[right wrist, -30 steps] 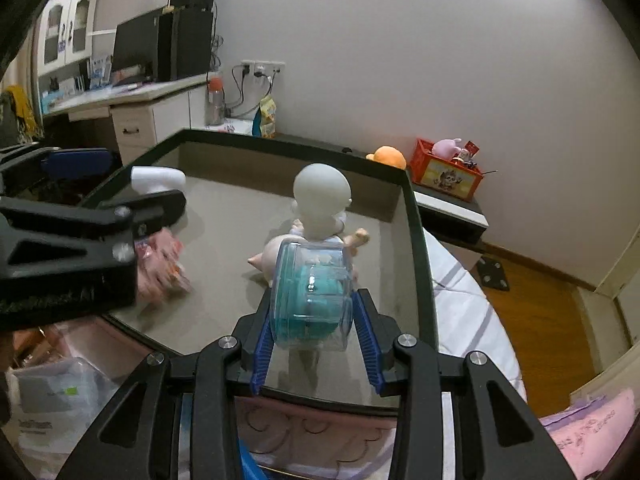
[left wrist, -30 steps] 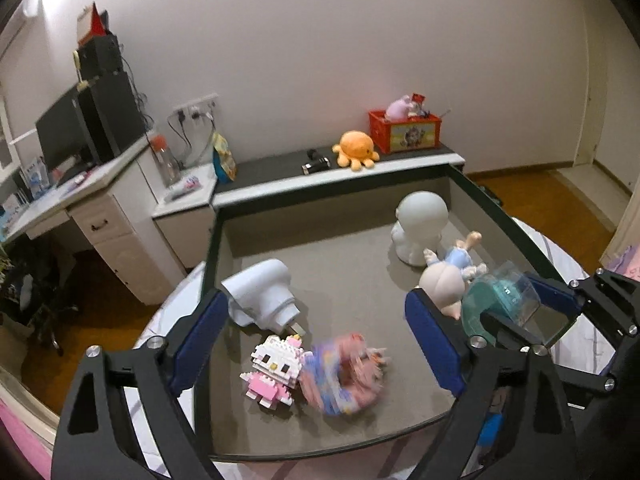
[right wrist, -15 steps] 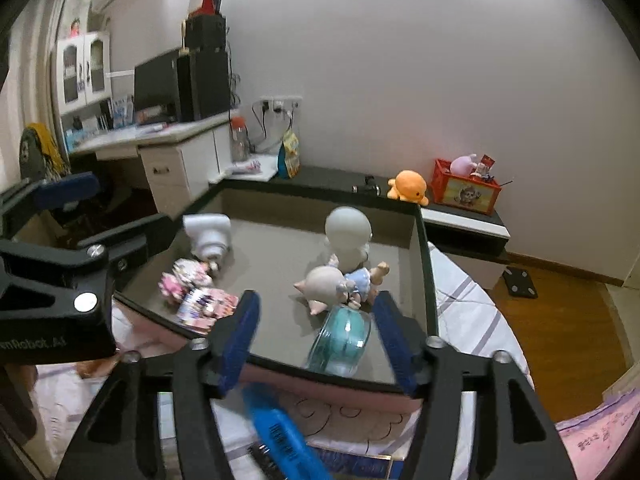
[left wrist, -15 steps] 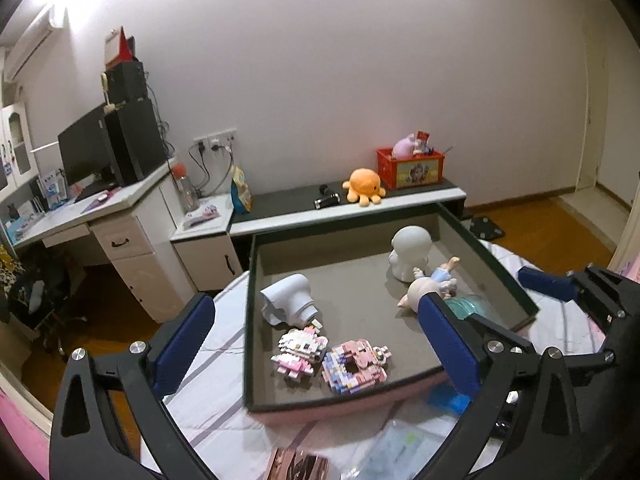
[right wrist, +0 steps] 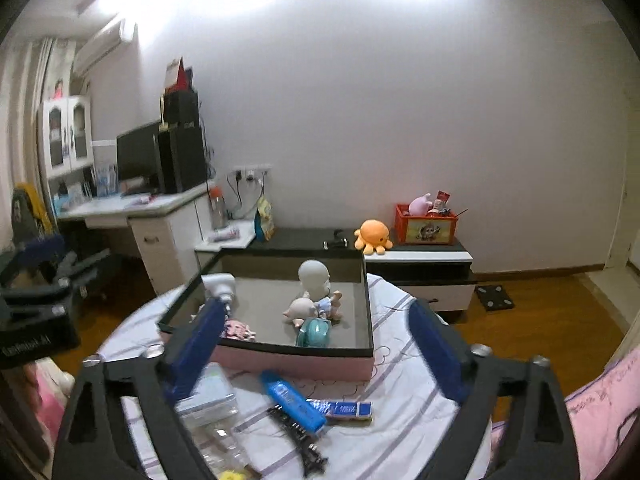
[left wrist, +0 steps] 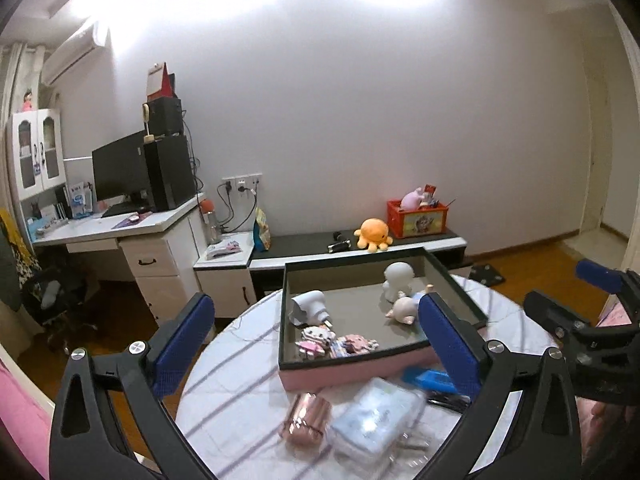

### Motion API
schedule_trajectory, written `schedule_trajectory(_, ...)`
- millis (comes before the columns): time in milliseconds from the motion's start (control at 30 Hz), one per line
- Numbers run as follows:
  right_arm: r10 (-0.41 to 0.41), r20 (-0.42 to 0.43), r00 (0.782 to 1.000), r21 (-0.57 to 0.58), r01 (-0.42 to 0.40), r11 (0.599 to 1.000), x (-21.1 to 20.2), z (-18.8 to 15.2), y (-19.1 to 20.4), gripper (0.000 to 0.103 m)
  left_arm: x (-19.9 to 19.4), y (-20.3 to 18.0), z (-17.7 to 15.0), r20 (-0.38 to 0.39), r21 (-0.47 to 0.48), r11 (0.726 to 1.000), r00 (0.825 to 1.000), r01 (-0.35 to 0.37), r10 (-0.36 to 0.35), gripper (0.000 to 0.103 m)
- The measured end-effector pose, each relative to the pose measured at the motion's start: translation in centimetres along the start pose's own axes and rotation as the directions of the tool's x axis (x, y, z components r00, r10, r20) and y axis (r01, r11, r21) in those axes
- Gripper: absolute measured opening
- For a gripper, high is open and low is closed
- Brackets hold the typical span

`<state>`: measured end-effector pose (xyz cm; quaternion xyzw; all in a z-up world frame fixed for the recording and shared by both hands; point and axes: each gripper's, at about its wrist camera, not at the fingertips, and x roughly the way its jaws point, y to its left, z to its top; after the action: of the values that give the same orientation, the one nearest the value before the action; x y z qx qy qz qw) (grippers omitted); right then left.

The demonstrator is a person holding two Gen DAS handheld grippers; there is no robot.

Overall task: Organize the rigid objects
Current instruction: 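Withdraw both tools from the box back over the bed, then grasp the yellow highlighter with the right tool while the left tool grasps the dental floss box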

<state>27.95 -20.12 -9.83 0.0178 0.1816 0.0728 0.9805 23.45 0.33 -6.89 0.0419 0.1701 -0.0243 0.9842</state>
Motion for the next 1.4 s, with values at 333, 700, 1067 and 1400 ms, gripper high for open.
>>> schedule_trajectory(333,0.033,0.104,0.994,-0.038,-0.029,0.999,-6.8,-1.2,2.3,0.103,-6.6,0.2,-2.3,0.059,-0.052,0.998,0.998,0.02,-0.017,0.103)
schedule_trajectory(700,0.027,0.127,0.992,-0.058,-0.02,0.998,-9.8,-2.5,3.2,0.103,-9.5,-1.2,-3.7,0.08,-0.01,1.0,0.996,0.03,-0.029,0.103)
schedule_trajectory(1067,0.004,0.098,0.995,-0.055,0.001,0.998,-10.1,-3.8,2.6,0.103,-9.6,0.1,-5.1,0.053,-0.022,0.999,0.998,-0.029,0.03,0.103)
schedule_trajectory(1400,0.023,-0.104,0.994,-0.013,-0.024,1.0,-5.5,-8.3,1.7,0.103,-5.9,1.1,-9.2,-0.109,-0.022,0.999,0.993,-0.041,0.039,0.103)
